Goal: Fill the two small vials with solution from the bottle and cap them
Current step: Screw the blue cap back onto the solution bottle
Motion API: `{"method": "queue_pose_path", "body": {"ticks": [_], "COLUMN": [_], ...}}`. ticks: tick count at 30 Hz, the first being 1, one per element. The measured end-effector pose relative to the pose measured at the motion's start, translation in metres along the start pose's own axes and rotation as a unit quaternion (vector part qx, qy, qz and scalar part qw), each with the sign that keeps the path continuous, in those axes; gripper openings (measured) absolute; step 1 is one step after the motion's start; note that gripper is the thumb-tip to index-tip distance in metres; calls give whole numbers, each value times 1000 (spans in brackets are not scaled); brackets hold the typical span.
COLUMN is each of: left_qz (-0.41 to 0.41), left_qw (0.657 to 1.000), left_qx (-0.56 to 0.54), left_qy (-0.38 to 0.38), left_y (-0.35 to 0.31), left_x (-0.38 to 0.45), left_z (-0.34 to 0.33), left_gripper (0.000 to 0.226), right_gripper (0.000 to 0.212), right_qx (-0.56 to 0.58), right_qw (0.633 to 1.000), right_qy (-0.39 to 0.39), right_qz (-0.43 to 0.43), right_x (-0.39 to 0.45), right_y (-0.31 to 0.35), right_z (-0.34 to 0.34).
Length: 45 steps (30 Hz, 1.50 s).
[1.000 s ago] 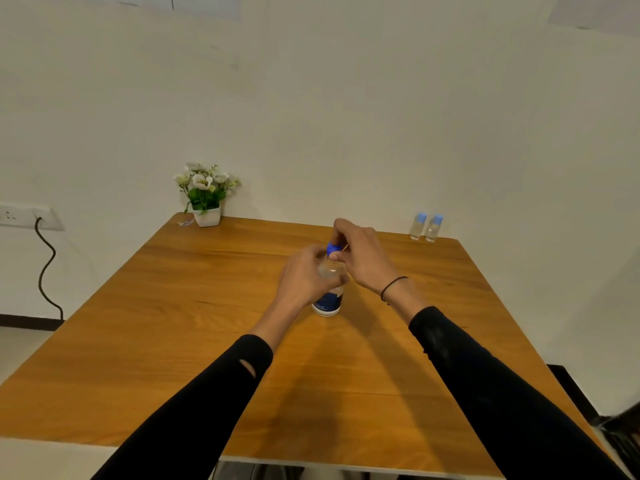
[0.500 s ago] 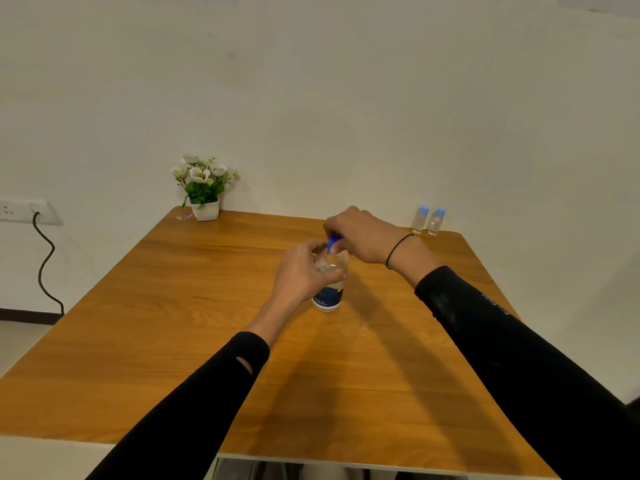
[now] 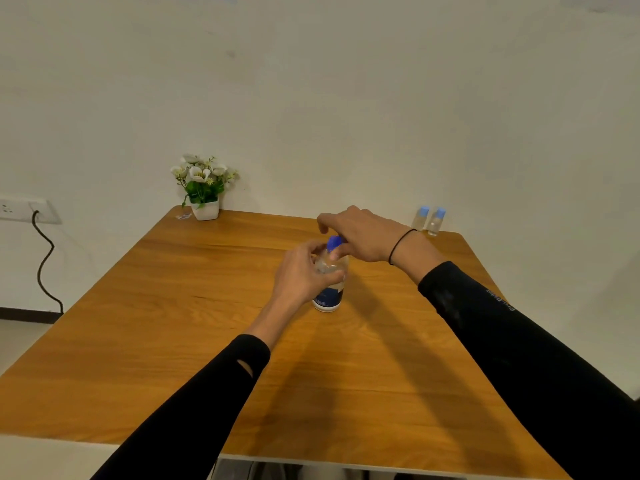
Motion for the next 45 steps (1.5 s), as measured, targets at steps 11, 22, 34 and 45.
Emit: {"method": "queue_pose_path", "body": {"ticks": [11, 22, 34, 45], "left_qz": [3, 5, 2, 6], "left_qw": [1000, 1000, 1000, 1000], "left_qx": [9, 10, 6, 9], "left_qy": [-12, -13, -12, -16], "left_y": [5, 5, 8, 5], "left_x": [1, 0, -1, -5], "left_z": [-4, -5, -4, -3], "left_gripper": [74, 69, 67, 57], "right_gripper": [18, 13, 22, 48], "right_qx": [6, -22, -70, -113], "right_qw": [1000, 1000, 997, 992], "right_qy": [17, 18, -1, -35], "right_qz": [-2, -8, -41, -41], "right_x": [-6, -3, -3, -6], "right_y": [4, 6, 2, 5], "right_z": [1, 5, 4, 4]}}
Point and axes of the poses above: each hand's wrist, its own x-axis towards the middle knuckle, its own z-axis out of the back of the hand, y = z × x, the point moved 1 cm from there along x, towards the middle knuckle, and after that the axes turned 11 degrees about y, right-handed, at the moved point
